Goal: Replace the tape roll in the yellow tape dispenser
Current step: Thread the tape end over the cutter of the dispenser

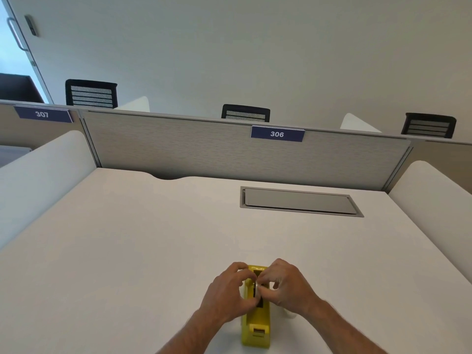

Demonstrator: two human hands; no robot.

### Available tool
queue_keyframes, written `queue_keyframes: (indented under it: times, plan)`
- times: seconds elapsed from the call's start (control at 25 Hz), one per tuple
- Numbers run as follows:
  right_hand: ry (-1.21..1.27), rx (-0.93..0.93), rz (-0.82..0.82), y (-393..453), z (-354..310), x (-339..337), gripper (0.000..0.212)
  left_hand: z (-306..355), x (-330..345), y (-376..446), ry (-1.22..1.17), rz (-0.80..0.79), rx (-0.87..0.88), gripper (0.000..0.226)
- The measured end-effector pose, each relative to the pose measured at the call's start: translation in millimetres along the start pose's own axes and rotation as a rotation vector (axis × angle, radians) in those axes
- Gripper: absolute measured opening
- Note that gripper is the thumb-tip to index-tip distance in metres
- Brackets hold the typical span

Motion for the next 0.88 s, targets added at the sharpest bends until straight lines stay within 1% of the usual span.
queue_keyframes:
  times: [0.16,0.32,0.52,0.6,0.76,0.88]
  plan:
    - [0.017,0.01,-0.005,2.7,0.5,-0.5,0.01,-0.2,-0.6,-0.7,-0.006,0.012,0.008,0.042]
    - [0.021,0.052,-0.02,-0.1,3.6,2.6,0.024,-1.4,0.0,0.2,-0.012,-0.013,0.008,0.045]
    - [0.004,0.044,-0.031,-1.4,5.0,4.1,0.033,-3.7,0.5,0.8,-0.026,-0.049,-0.001,0.049]
    - [0.004,0.031,-0.028,-2.0,4.2,4.8,0.03,-3.3,0.3,0.6,-0.023,-0.043,-0.003,0.048]
    - [0.037,0.011,-0.004,1.8,1.8,1.1,0.013,-0.5,0.2,0.4,-0.011,-0.02,0.004,0.047]
    - [0.049,0.005,-0.018,1.7,1.3,0.3,0.014,-1.0,1.0,0.5,-0.005,-0.023,-0.001,0.048]
Point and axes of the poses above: each hand's wrist, its own y-axis towards the middle knuckle, its own x-axis out of the palm, z = x × y, the point moved 7 cm from there along y, towards the middle knuckle, and after that the axes turned 2 degrees about -y, right-handed, at the moved point
